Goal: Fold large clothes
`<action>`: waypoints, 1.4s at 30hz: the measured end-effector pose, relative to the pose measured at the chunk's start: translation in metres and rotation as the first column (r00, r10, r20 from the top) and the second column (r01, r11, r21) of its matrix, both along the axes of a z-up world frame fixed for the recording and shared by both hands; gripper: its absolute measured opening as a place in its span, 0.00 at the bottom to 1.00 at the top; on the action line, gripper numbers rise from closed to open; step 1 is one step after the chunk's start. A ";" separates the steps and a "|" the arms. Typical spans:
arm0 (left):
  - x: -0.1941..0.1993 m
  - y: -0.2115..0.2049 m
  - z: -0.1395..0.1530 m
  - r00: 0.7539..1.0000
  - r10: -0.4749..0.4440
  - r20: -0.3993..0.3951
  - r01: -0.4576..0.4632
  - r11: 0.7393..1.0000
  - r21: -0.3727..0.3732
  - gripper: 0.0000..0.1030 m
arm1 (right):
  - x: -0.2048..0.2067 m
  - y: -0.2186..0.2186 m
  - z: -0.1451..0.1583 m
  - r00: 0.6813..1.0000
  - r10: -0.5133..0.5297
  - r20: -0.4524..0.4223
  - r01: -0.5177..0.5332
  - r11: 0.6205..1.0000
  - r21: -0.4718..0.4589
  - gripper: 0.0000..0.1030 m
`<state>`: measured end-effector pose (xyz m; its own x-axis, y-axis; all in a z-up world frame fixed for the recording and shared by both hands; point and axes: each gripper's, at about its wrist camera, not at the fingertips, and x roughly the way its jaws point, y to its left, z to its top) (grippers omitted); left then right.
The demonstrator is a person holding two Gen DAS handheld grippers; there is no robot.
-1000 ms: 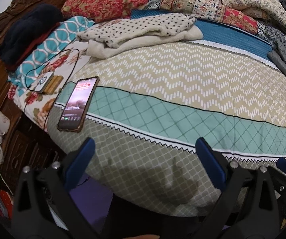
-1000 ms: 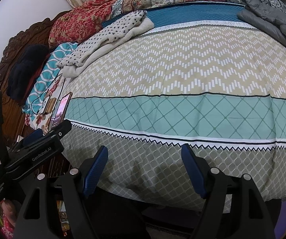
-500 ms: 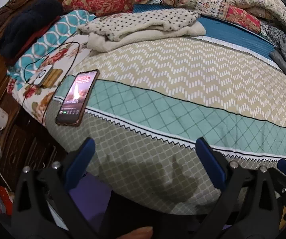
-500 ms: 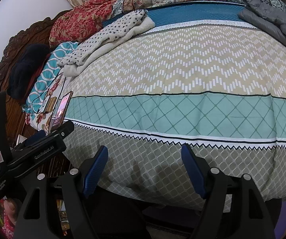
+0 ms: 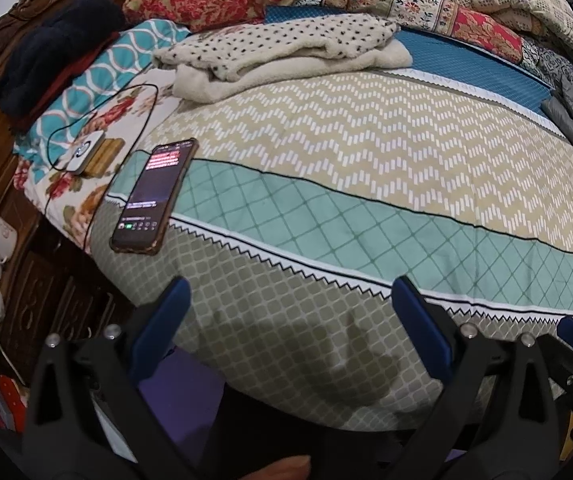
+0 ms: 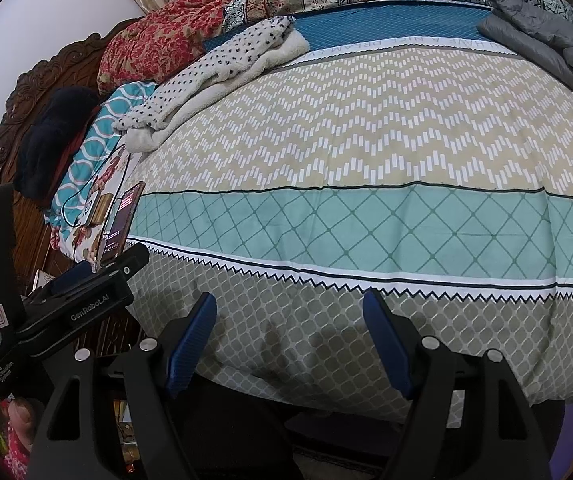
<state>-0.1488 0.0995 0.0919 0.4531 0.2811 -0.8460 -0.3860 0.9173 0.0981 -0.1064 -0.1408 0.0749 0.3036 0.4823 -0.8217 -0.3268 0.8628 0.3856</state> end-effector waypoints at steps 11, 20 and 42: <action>-0.003 0.002 0.015 0.997 -0.006 0.083 0.006 1.000 -0.003 0.94 | 0.001 -0.001 -0.001 1.000 0.001 -0.001 -0.001 1.000 0.001 0.61; -0.013 -0.005 0.038 0.979 -0.024 0.201 0.018 0.999 0.032 0.94 | 0.005 -0.004 -0.001 1.000 0.005 0.002 -0.005 1.000 0.001 0.61; -0.015 -0.001 0.032 0.989 0.003 0.148 -0.010 0.999 0.046 0.94 | 0.005 -0.004 0.002 1.000 0.013 0.009 -0.013 1.000 -0.002 0.61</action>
